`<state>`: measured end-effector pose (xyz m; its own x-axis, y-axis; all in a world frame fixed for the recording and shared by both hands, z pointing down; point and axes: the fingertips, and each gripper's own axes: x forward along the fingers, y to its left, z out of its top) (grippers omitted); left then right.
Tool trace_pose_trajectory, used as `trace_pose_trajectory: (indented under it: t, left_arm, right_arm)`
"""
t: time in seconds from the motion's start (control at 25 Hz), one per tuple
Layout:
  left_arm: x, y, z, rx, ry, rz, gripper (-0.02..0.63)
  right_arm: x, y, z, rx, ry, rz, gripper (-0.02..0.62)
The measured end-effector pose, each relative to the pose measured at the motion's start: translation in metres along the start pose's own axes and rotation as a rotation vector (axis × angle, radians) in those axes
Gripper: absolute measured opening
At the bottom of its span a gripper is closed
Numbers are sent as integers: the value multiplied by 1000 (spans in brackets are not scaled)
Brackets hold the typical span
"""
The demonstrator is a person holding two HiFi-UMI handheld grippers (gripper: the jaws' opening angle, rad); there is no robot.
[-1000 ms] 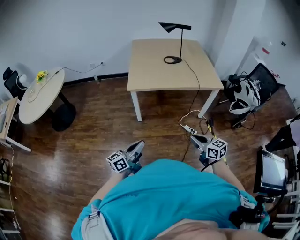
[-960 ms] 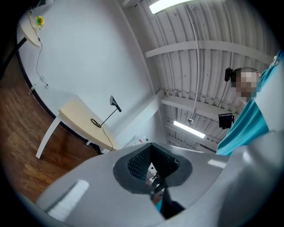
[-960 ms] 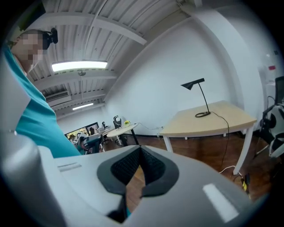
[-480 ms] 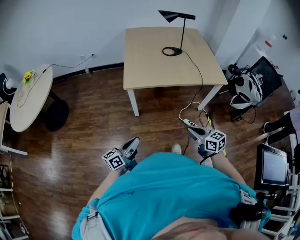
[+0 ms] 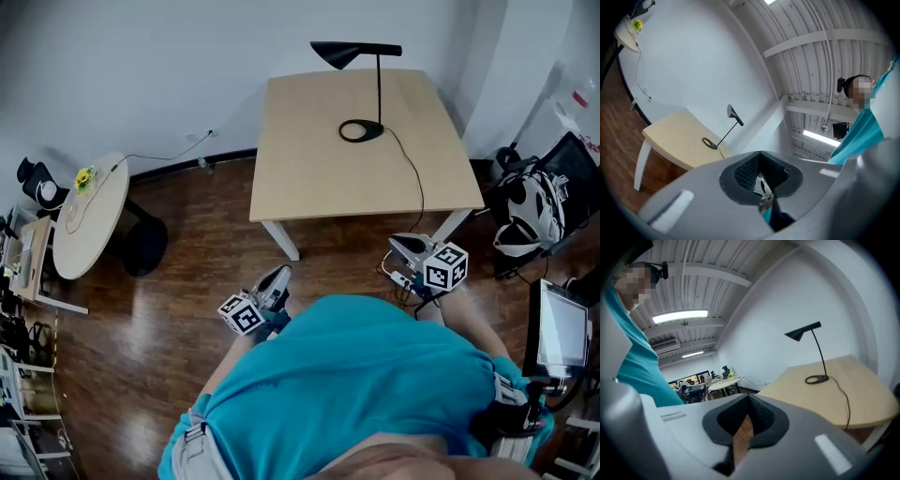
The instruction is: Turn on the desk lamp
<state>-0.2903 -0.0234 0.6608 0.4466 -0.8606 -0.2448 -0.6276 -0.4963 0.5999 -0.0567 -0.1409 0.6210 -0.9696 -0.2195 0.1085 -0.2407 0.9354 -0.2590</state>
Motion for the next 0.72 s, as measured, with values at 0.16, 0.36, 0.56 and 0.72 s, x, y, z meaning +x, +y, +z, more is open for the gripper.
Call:
trace_pose_trajectory:
  t: [0.16, 0.36, 0.56, 0.72]
  left_arm:
    - [95, 10, -12, 12, 42, -13, 3]
    - [164, 26, -4, 52, 98, -32, 3]
    - [251, 52, -24, 70, 191, -103, 3]
    - [308, 94, 13, 55, 232, -130, 3]
  right_arm:
    - [-12, -81, 50, -56, -49, -22, 2]
    - [-18, -130, 69, -106, -89, -63, 2]
    - [-30, -202, 74, -59, -89, -135, 2]
    - [-2, -236, 98, -66, -63, -190, 2]
